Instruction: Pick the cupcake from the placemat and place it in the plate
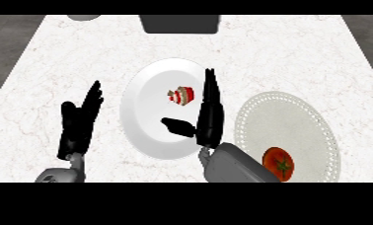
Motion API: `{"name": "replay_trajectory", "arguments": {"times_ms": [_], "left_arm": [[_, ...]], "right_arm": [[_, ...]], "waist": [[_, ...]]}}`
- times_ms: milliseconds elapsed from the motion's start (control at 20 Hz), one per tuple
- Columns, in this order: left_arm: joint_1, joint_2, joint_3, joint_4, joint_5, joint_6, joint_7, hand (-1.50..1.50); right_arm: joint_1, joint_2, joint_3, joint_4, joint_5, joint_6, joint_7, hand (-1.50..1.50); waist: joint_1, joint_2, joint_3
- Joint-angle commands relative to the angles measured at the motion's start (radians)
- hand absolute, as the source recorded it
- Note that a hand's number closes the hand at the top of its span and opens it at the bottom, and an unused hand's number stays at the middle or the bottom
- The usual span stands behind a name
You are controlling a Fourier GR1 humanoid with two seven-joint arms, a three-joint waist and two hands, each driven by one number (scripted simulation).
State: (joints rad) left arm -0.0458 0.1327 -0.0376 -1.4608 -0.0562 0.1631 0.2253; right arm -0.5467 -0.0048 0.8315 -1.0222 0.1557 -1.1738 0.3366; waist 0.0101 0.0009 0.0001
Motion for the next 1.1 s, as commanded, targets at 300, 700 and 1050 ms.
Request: {"name": "replay_trajectory", "arguments": {"times_ms": [300,700,1050], "left_arm": [[0.006,-0.007,0.035,0.048,-0.005,-0.02,-0.055,0.0],[0.063,-0.033,0.014,0.002,-0.033,-0.019,-0.053,0.0],[0.072,-0.025,0.024,-0.051,-0.033,-0.038,-0.029,0.0]], "right_arm": [[0.09,-0.021,-0.114,-0.072,0.173,0.055,0.09,-1.5],[0.262,-0.008,-0.126,-0.167,0.333,0.039,0.13,-1.5],[0.387,-0.052,-0.231,-0.246,0.288,0.07,-0.033,-1.5]], "waist": [[-0.012,-0.002,0.0],[-0.013,-0.003,-0.001],[-0.01,-0.002,0.0]]}}
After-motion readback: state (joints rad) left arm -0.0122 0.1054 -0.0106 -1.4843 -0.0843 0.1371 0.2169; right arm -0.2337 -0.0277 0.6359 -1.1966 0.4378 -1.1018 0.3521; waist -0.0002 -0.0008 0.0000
